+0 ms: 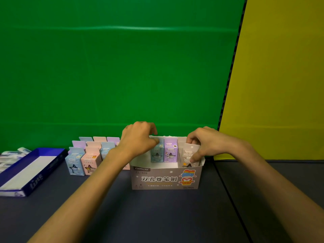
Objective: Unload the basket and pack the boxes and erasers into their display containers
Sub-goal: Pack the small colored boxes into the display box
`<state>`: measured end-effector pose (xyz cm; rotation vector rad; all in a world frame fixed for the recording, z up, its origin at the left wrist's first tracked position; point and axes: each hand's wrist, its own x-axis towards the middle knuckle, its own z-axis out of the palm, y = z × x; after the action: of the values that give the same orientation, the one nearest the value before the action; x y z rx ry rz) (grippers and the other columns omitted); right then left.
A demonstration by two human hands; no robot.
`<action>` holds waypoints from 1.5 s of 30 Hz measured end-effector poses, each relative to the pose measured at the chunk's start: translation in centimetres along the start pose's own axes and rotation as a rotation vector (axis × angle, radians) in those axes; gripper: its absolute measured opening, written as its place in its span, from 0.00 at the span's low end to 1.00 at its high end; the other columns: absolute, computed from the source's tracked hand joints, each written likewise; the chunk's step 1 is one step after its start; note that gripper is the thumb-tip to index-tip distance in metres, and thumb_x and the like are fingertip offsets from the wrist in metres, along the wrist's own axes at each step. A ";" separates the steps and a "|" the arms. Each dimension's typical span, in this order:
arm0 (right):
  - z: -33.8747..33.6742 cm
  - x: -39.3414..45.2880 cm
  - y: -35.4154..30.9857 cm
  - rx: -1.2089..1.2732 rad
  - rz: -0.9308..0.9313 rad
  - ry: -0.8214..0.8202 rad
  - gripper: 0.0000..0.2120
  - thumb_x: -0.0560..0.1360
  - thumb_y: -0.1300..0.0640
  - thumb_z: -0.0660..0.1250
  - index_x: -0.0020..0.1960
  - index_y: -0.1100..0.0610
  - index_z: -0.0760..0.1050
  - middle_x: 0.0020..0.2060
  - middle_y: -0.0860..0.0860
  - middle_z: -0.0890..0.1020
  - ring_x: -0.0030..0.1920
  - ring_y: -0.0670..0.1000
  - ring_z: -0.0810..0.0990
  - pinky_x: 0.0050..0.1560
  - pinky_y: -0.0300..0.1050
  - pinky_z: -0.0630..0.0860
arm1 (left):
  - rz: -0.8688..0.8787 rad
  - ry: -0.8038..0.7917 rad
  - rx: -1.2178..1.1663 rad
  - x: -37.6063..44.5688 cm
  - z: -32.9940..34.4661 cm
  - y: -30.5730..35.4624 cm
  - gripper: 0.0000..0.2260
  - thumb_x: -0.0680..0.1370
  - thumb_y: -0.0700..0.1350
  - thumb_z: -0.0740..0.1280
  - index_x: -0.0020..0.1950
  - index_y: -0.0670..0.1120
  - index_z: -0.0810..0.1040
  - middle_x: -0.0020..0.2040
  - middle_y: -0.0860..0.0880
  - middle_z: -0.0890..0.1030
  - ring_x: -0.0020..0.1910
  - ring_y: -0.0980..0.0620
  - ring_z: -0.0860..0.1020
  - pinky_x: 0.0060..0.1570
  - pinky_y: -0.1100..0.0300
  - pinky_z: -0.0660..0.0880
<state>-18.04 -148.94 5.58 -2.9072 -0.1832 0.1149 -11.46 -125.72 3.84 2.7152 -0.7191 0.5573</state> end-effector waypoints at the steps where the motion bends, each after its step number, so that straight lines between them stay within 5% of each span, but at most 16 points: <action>1: 0.3 0.2 0.0 -0.030 0.007 0.003 0.20 0.60 0.47 0.84 0.46 0.49 0.78 0.41 0.43 0.83 0.43 0.45 0.81 0.44 0.46 0.79 | -0.001 0.020 -0.010 -0.1 -0.1 0.1 0.13 0.75 0.55 0.68 0.57 0.53 0.81 0.56 0.55 0.83 0.55 0.49 0.80 0.47 0.57 0.69; 9: 2.5 0.8 0.0 -0.326 -0.001 0.098 0.22 0.62 0.43 0.81 0.48 0.47 0.74 0.44 0.43 0.77 0.50 0.49 0.70 0.48 0.46 0.63 | -0.009 -0.022 -0.007 -0.5 -0.4 0.4 0.13 0.75 0.56 0.68 0.57 0.53 0.81 0.56 0.55 0.83 0.54 0.49 0.80 0.48 0.56 0.71; 23: 3.3 1.2 -0.1 -0.417 -0.062 0.097 0.18 0.67 0.45 0.78 0.48 0.45 0.71 0.41 0.41 0.72 0.50 0.48 0.67 0.51 0.47 0.60 | -0.017 -0.113 0.030 -1.6 -0.2 -0.5 0.18 0.75 0.56 0.68 0.64 0.56 0.78 0.63 0.56 0.80 0.58 0.49 0.79 0.54 0.53 0.74; 27: 2.5 0.8 -0.3 -0.315 -0.083 0.078 0.19 0.67 0.41 0.77 0.52 0.46 0.75 0.43 0.39 0.77 0.49 0.46 0.73 0.53 0.47 0.64 | -0.033 -0.103 0.059 -1.7 -0.7 -0.5 0.18 0.75 0.56 0.67 0.64 0.56 0.77 0.63 0.53 0.81 0.60 0.47 0.78 0.54 0.52 0.74; 32: 2.1 1.2 -1.4 -0.119 -0.183 0.255 0.15 0.75 0.42 0.71 0.57 0.48 0.78 0.49 0.42 0.82 0.49 0.45 0.80 0.55 0.46 0.75 | -0.049 -0.074 0.077 -2.4 -1.7 -0.8 0.20 0.75 0.58 0.66 0.67 0.58 0.75 0.63 0.51 0.79 0.60 0.46 0.78 0.56 0.51 0.75; 37: 2.8 2.2 -3.7 -0.053 -0.253 0.327 0.18 0.77 0.45 0.68 0.65 0.49 0.75 0.59 0.45 0.81 0.55 0.48 0.79 0.56 0.47 0.73 | -0.093 -0.040 0.093 -4.1 -3.1 -3.1 0.23 0.75 0.58 0.67 0.70 0.56 0.73 0.66 0.52 0.78 0.62 0.47 0.77 0.57 0.51 0.74; 45: 4.0 4.8 -10.1 -0.050 -0.297 0.368 0.17 0.77 0.45 0.66 0.65 0.48 0.75 0.58 0.44 0.81 0.57 0.49 0.79 0.58 0.50 0.75 | -0.200 -0.083 0.122 -7.2 -5.0 -11.4 0.24 0.74 0.55 0.69 0.71 0.56 0.72 0.66 0.52 0.77 0.63 0.45 0.76 0.54 0.50 0.73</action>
<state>-14.86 -137.69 3.67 -2.8453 -0.5518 -0.4738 -12.79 -111.36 3.30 2.8946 -0.4373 0.4566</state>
